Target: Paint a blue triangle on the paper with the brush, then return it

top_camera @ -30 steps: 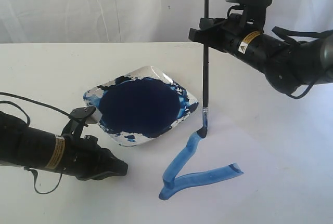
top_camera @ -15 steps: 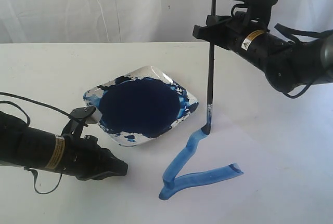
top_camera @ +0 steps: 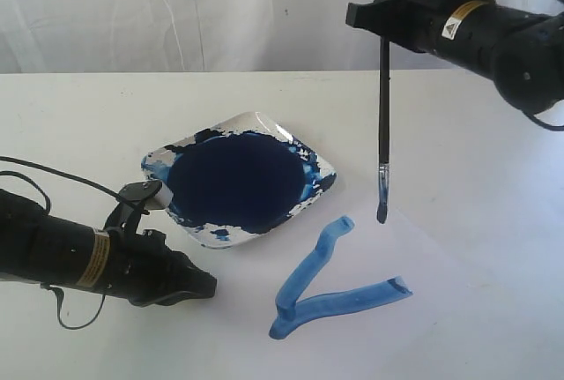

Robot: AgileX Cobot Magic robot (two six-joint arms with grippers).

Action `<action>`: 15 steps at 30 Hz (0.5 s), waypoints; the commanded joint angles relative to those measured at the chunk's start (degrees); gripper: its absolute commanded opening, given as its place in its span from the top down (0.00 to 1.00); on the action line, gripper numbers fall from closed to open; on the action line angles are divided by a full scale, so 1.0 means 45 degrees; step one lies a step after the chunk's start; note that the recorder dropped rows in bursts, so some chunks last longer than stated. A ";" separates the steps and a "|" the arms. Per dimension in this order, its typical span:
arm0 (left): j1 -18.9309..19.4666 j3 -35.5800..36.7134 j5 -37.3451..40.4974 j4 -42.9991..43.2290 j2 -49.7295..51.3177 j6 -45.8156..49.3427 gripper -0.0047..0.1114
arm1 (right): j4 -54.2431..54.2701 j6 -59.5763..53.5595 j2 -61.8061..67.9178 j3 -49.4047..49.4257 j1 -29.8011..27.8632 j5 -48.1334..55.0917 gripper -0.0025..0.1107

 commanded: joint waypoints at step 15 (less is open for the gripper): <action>-0.0037 -0.0017 0.0060 0.0005 -0.0012 0.0028 0.96 | -0.0252 -0.0141 -0.1347 0.0821 0.0095 0.3865 0.98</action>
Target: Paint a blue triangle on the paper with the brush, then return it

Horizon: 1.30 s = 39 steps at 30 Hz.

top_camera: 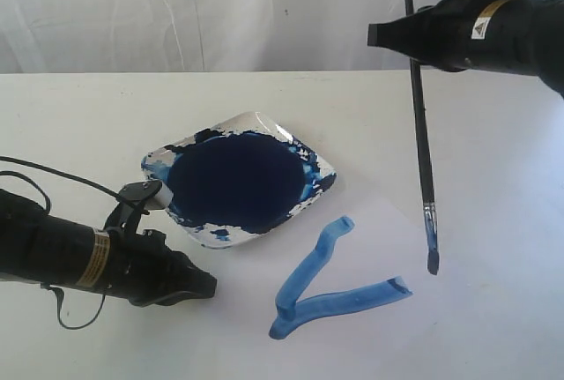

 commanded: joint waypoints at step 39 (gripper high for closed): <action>-0.0037 -0.0017 0.0060 0.0005 -0.0012 0.0028 0.96 | 0.0016 0.0338 0.4044 0.0767 0.0592 -0.6820 0.98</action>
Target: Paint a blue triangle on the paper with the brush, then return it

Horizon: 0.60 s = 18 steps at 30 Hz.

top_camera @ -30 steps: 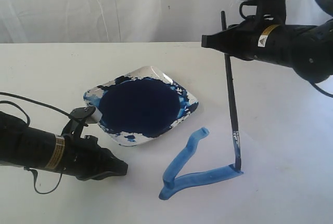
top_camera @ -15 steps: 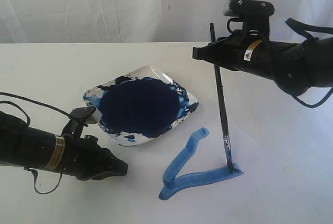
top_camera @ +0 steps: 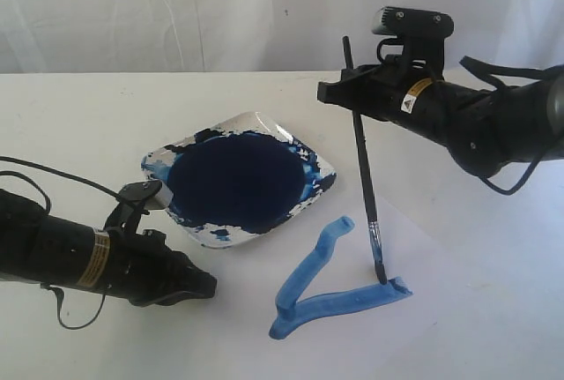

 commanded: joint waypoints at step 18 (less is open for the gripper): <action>-0.0037 -0.0017 0.0060 0.0005 -0.0012 0.0028 0.96 | -0.0080 0.0002 0.0157 0.0011 0.0019 -0.1402 0.98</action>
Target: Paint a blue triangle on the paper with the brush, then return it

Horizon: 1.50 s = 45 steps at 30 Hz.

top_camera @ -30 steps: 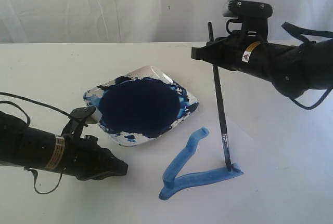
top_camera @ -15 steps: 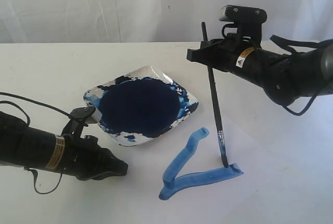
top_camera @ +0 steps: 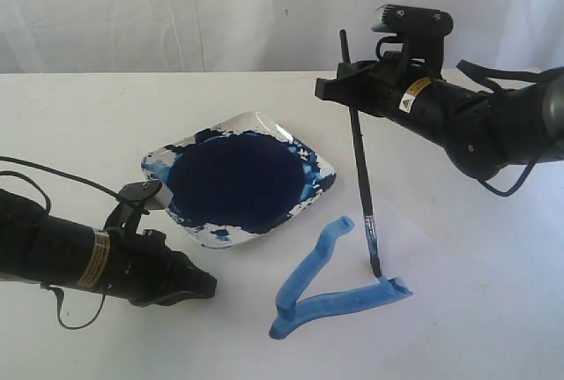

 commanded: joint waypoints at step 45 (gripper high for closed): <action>-0.0037 -0.0017 0.0060 0.0005 -0.0012 0.0028 0.96 | -0.0054 0.0002 0.2260 -0.0593 0.0019 -0.4884 0.98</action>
